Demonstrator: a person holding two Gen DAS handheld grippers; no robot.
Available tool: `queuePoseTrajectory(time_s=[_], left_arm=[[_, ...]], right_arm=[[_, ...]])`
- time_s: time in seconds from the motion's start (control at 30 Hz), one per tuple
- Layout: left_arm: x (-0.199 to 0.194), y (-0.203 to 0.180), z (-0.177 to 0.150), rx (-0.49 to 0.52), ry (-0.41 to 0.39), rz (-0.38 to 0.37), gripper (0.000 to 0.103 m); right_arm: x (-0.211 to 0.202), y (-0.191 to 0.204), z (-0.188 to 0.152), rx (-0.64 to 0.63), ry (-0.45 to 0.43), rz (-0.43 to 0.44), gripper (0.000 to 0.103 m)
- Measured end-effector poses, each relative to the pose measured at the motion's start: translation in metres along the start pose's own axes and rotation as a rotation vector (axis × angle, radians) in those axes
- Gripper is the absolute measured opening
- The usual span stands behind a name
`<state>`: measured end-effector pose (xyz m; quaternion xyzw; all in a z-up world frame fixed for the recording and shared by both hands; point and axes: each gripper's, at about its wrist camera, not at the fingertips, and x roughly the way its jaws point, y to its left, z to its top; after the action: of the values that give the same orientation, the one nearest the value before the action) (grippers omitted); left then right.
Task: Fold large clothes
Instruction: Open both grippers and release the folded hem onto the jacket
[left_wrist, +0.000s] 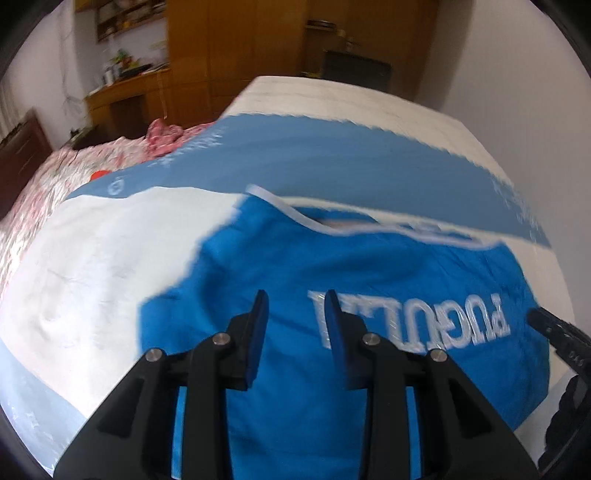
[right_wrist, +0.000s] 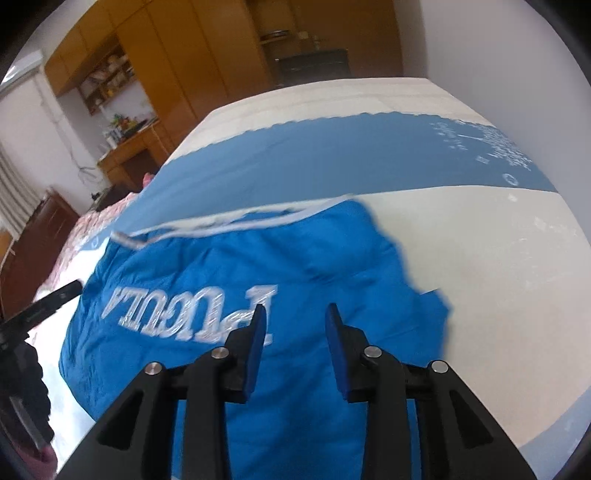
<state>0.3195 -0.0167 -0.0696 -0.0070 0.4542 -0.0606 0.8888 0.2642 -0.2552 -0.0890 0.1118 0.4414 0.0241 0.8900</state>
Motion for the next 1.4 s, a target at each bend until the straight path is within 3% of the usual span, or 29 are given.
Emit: queuePoseTrajectory(time_s=[0.17, 0.5, 0.67, 0.83, 0.93, 1.1, 1.27, 1.3, 1.33, 1.37, 1.4], left_arm=[[0.031, -0.024, -0.025, 0.043, 0.051, -0.02, 0.031], [0.066, -0.022, -0.046, 0.09, 0.038, -0.005, 0.032], [0.057, -0.021, -0.04, 0.082, 0.062, -0.011, 0.03], [0.022, -0.016, -0.046, 0.066, 0.005, -0.049, 0.034], [0.034, -0.017, -0.057, 0.081, 0.039, -0.043, 0.035], [0.047, -0.02, -0.069, 0.113, 0.025, -0.028, 0.035], [0.039, -0.009, -0.054, 0.075, 0.087, -0.08, 0.035], [0.034, -0.003, -0.051, 0.057, 0.09, -0.093, 0.037], [0.024, 0.006, -0.047, 0.032, 0.086, -0.106, 0.048], [0.01, 0.019, -0.043, 0.01, 0.062, -0.104, 0.067], [0.001, 0.028, -0.041, 0.002, 0.038, -0.088, 0.074]], right_arm=[[0.023, 0.014, -0.018, -0.013, 0.0, -0.009, 0.031], [0.051, 0.018, -0.037, -0.078, -0.039, -0.046, 0.031], [0.034, 0.016, -0.031, -0.042, -0.013, 0.004, 0.03], [0.006, 0.019, -0.038, -0.055, -0.042, 0.034, 0.031], [0.019, 0.017, -0.048, -0.044, -0.009, 0.023, 0.03], [0.035, 0.021, -0.055, -0.082, -0.018, -0.009, 0.029], [0.02, 0.012, -0.039, -0.051, 0.056, 0.053, 0.028], [0.012, 0.007, -0.036, -0.037, 0.049, 0.067, 0.03], [-0.001, 0.0, -0.033, -0.02, 0.033, 0.081, 0.034], [-0.013, -0.009, -0.029, -0.008, 0.018, 0.088, 0.039], [-0.024, -0.018, -0.026, 0.001, 0.002, 0.085, 0.05]])
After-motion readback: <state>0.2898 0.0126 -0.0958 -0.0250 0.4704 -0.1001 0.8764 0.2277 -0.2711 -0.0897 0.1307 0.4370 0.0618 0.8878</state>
